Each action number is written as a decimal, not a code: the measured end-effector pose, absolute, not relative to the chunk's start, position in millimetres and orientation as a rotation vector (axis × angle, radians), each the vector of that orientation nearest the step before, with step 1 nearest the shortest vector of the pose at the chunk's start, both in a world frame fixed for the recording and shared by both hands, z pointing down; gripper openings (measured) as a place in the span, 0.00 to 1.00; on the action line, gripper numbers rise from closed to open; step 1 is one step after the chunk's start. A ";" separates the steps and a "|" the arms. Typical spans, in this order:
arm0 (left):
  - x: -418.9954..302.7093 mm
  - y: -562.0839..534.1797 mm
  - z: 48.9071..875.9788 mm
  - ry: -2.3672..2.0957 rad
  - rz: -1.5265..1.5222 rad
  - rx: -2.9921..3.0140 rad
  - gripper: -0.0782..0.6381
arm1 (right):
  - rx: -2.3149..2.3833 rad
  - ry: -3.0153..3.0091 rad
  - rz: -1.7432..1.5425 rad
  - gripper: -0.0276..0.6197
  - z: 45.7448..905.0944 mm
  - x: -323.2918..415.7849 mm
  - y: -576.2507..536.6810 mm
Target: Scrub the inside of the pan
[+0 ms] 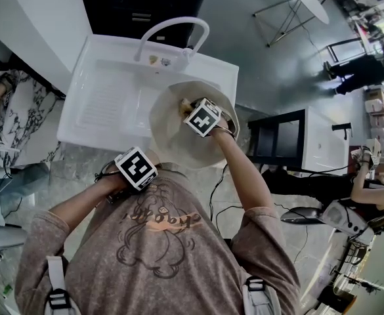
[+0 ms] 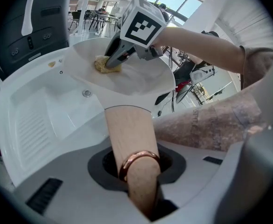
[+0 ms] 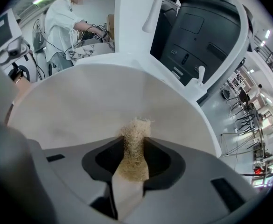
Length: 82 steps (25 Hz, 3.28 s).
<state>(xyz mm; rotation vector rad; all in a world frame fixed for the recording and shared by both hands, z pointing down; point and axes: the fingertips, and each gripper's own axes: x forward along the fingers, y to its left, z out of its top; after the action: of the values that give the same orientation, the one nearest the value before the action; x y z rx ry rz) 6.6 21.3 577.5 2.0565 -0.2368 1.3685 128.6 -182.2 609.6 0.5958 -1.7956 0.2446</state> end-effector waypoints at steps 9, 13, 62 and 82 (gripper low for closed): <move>2.7 19.5 578.6 -0.237 1.371 2.053 0.26 | 0.575 -1.689 0.244 0.27 612.9 162.5 -169.5; 1.0 18.9 578.6 -0.237 1.367 2.049 0.26 | 0.553 -1.657 0.275 0.27 613.1 173.3 -158.4; 4.5 16.8 588.7 -0.222 1.363 2.049 0.27 | 0.736 -1.868 0.154 0.27 585.0 108.1 -223.3; -1.7 12.6 585.0 -0.225 1.356 2.016 0.27 | 0.736 -1.700 0.198 0.27 591.4 193.0 -203.6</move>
<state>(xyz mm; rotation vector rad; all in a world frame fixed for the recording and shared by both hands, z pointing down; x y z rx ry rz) -1.7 12.6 585.0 2.0158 -0.2253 1.3564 193.0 -203.6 591.4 0.7362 -1.6999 0.1979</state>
